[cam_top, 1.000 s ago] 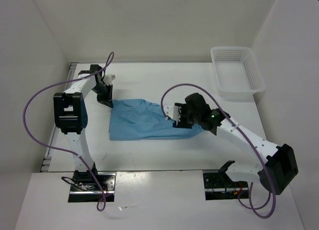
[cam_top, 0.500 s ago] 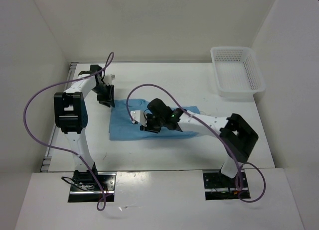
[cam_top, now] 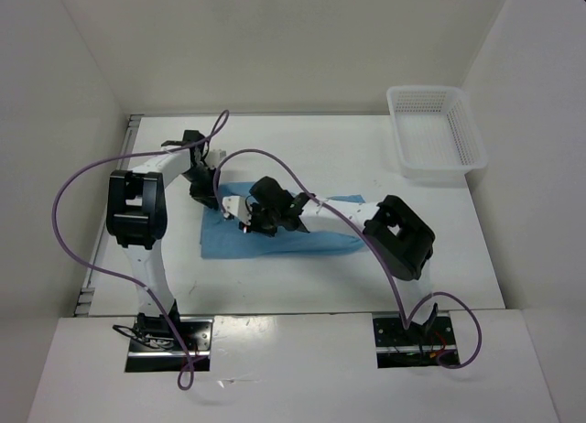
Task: Fold and stack the shorts
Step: Fold the shorts
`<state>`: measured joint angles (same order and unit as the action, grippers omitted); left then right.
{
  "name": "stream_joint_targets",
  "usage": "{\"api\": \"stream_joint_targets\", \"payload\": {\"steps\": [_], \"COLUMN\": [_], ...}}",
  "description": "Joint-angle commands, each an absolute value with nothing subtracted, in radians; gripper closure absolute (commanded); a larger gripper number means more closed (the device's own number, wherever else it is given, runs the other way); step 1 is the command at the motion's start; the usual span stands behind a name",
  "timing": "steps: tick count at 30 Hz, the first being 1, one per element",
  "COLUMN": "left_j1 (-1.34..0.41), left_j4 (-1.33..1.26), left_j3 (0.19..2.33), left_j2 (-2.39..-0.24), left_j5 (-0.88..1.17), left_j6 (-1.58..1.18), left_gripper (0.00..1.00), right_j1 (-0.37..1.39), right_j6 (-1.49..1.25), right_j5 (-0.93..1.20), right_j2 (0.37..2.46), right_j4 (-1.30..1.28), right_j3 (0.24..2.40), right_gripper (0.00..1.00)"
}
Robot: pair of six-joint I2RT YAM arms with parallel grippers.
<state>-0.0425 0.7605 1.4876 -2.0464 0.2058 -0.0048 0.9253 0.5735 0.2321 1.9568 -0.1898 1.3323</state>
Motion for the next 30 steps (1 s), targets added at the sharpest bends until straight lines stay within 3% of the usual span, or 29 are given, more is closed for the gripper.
{"api": "stream_joint_targets", "payload": {"steps": [1,3,4,5,13,23,30], "left_j1": [-0.04,-0.04,-0.04,-0.04,-0.018,-0.018,-0.018], "left_j4": [0.727,0.718,0.709,0.709,0.699,0.709,0.718], "left_j3": [1.482,1.482,1.482,1.482,1.54,1.578,1.646], "left_j2": [-2.051,-2.06,-2.06,-2.06,-2.051,-2.06,-2.04], "left_j5": [0.189,0.148,0.129,0.112,0.038,0.07,0.153], "left_j6": [0.0,0.0,0.0,0.0,0.0,0.0,0.0], "left_gripper": [0.83,0.91,0.97,0.99,1.0,0.96,0.94], "right_j1": [0.951,0.962,0.962,0.962,0.971,0.971,0.971], "right_j6": [0.618,0.641,0.667,0.679,0.73,0.652,0.626], "right_j5": [0.244,0.244,0.235,0.235,0.255,0.31,0.275], "right_j2": [1.944,1.944,1.93,1.93,1.839,1.738,1.674], "right_j4": [-0.179,-0.179,-0.189,-0.189,-0.213,-0.293,-0.316], "right_j3": [1.301,1.256,1.241,1.226,1.092,1.227,1.16], "right_gripper": [0.75,0.84,0.96,1.0,1.0,0.99,0.99]}}
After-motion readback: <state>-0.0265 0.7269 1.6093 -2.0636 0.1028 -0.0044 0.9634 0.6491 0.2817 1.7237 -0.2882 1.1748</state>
